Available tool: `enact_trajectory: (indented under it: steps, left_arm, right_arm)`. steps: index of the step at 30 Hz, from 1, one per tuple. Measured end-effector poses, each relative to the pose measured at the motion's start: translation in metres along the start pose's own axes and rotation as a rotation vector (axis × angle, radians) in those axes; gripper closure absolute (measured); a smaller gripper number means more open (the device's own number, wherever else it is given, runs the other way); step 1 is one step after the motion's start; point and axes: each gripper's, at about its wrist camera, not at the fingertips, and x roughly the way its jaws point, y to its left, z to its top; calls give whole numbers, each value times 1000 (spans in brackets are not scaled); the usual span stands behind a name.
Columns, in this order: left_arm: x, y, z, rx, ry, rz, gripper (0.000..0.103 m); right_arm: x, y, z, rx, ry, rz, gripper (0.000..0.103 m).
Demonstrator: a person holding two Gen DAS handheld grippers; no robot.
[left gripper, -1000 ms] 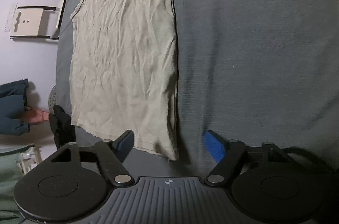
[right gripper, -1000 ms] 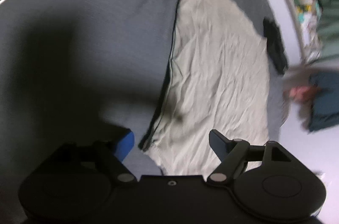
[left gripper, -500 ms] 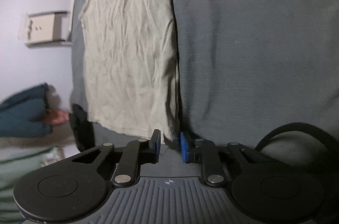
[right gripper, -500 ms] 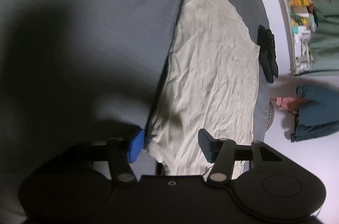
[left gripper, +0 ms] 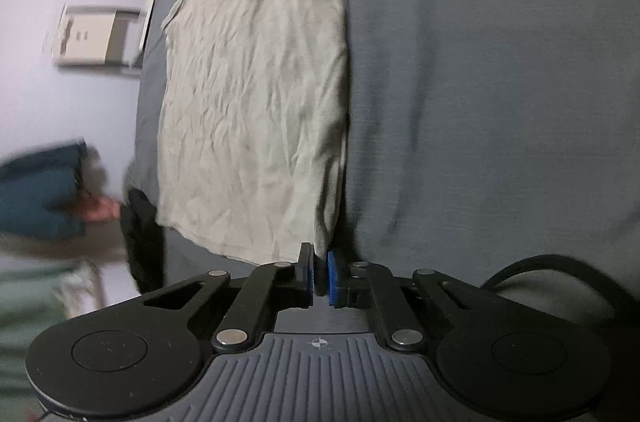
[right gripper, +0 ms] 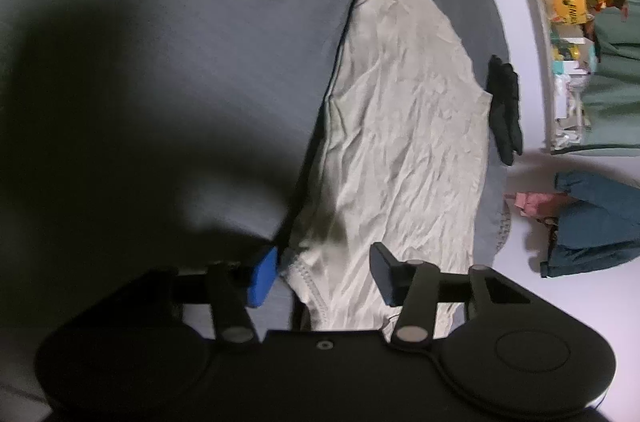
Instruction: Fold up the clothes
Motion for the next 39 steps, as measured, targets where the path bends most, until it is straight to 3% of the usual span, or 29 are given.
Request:
enact_trajectory:
  steps: [2, 4, 6, 10, 15, 24, 33, 39]
  left_arm:
    - [1, 6, -3, -30, -4, -18, 98]
    - [3, 12, -5, -45, -6, -24, 99]
    - [3, 20, -8, -68, -18, -25, 99]
    - [0, 50, -15, -172, -32, -65, 99]
    - [0, 94, -23, -292, -58, -110, 99]
    - [27, 177, -32, -450, -85, -79, 99]
    - [95, 233, -25, -507, -67, -84, 99]
    - [146, 259, -20, -564, -44, -144, 99]
  right_arm:
    - [1, -5, -2, 2, 1, 11, 79]
    - [2, -10, -3, 3, 2, 23, 82]
    - [3, -14, -5, 5, 2, 34, 92]
    - [2, -30, -10, 30, -1, 60, 93]
    - [-5, -76, -22, 180, -12, 132, 94]
    - [5, -155, -41, 431, 2, 106, 94]
    - [51, -210, -59, 563, 36, 60, 94]
    - [91, -234, -74, 640, 76, 78, 94]
